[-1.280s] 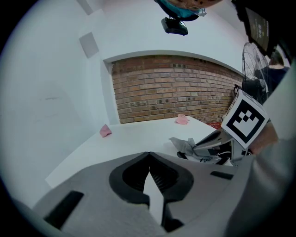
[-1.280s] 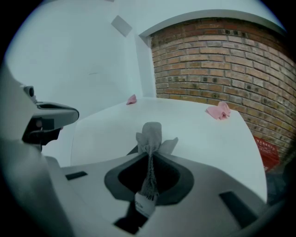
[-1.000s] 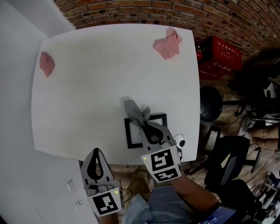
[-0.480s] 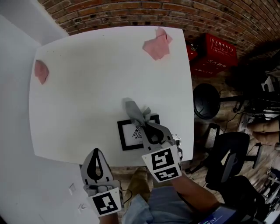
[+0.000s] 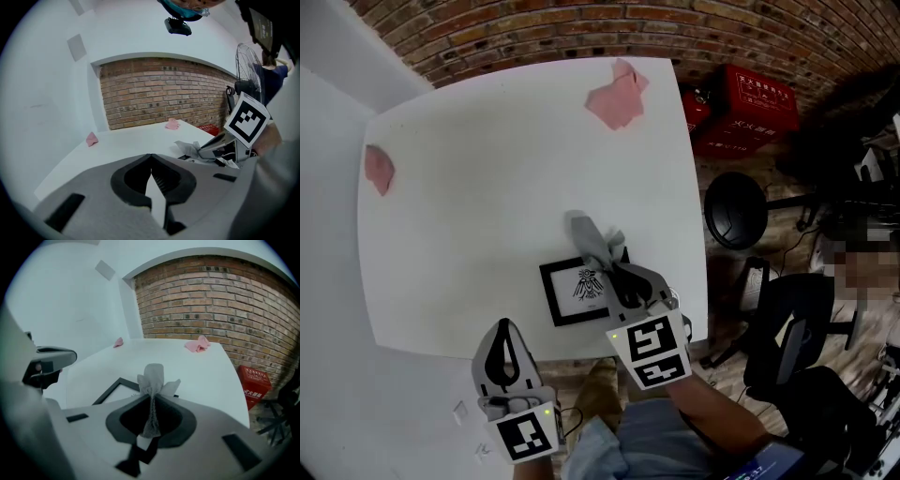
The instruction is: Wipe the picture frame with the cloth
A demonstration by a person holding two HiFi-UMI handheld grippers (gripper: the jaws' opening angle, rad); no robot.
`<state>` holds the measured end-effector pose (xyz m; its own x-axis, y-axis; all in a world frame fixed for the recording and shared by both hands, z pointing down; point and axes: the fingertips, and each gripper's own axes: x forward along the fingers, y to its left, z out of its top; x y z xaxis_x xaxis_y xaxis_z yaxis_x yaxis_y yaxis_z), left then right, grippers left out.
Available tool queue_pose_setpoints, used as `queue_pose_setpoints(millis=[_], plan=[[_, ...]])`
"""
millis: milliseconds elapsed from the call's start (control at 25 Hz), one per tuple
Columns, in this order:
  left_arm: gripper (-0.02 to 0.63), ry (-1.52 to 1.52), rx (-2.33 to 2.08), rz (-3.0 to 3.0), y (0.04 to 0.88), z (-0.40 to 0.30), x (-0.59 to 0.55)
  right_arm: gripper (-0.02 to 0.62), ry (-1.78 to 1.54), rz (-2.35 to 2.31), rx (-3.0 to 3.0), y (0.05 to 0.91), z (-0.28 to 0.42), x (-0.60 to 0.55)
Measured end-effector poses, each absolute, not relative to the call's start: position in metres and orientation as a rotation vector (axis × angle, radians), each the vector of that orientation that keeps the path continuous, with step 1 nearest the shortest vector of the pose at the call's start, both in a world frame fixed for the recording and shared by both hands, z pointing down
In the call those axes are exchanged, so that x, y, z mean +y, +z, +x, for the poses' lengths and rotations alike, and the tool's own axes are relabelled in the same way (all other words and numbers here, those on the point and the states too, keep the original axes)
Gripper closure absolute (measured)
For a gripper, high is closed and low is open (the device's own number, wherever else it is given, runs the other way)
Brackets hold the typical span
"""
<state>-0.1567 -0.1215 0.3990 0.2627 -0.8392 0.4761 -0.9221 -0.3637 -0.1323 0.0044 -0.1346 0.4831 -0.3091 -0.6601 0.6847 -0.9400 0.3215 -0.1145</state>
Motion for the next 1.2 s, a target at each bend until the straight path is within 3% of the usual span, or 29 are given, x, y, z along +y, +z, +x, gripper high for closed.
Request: queue_pose_setpoints(millis=[760,1200], plan=[[0.597,0.696,-1.585,2.459,0.384,-0.123,-0.125,0.554,0.737,1.546,-2.012,0.468,0.05,-0.123],[0.597,0.586,-1.572,2.657,0.33,-0.102,-0.115,0.554,0.646,1.73,-1.994,0.413,0.085,-0.095]])
